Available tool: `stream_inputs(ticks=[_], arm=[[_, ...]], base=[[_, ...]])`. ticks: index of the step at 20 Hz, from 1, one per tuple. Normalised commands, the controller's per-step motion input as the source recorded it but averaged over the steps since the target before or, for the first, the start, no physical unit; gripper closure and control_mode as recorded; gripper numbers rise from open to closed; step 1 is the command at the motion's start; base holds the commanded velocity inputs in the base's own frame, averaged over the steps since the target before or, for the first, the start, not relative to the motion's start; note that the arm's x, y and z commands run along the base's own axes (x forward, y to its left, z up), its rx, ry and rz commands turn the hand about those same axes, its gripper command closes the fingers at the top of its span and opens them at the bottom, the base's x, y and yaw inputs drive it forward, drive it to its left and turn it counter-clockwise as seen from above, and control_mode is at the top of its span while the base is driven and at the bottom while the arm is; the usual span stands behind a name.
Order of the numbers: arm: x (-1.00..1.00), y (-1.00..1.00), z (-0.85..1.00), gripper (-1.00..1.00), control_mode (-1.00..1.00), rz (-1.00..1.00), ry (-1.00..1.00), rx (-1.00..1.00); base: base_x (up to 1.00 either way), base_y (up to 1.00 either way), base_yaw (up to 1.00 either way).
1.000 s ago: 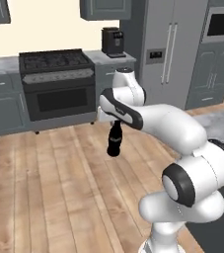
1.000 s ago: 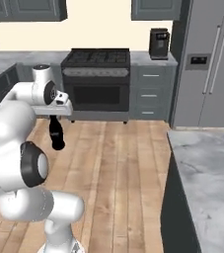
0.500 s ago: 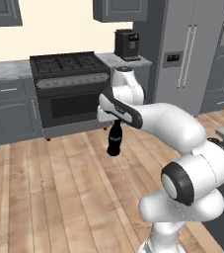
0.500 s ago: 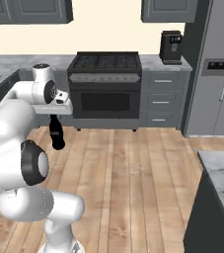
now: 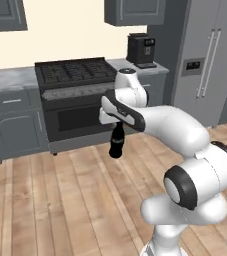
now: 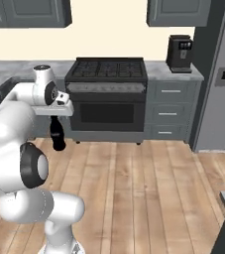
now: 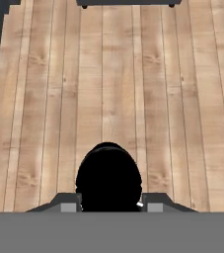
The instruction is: Place the large bottle from the dining counter next to the other large bottle outside the sink, and place the small bottle from the dining counter next to the other small bottle inside the sink.
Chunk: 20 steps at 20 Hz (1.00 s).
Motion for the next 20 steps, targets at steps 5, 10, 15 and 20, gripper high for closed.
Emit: stream_inputs(ticks=[5, 10, 15, 20], arm=[[0.00, 0.00, 0.00, 1.00, 1.00, 0.00, 0.00, 0.00], [0.00, 0.00, 0.00, 1.00, 1.00, 0.00, 0.00, 0.00], [0.00, 0.00, 0.00, 1.00, 1.00, 0.00, 0.00, 0.00], [0.00, 0.00, 0.00, 1.00, 1.00, 0.00, 0.00, 0.00]], base=[[0.94, 0.35, 0.08], [0.78, 0.34, 0.14], [0.70, 0.30, 0.28], [0.38, 0.25, 0.38]])
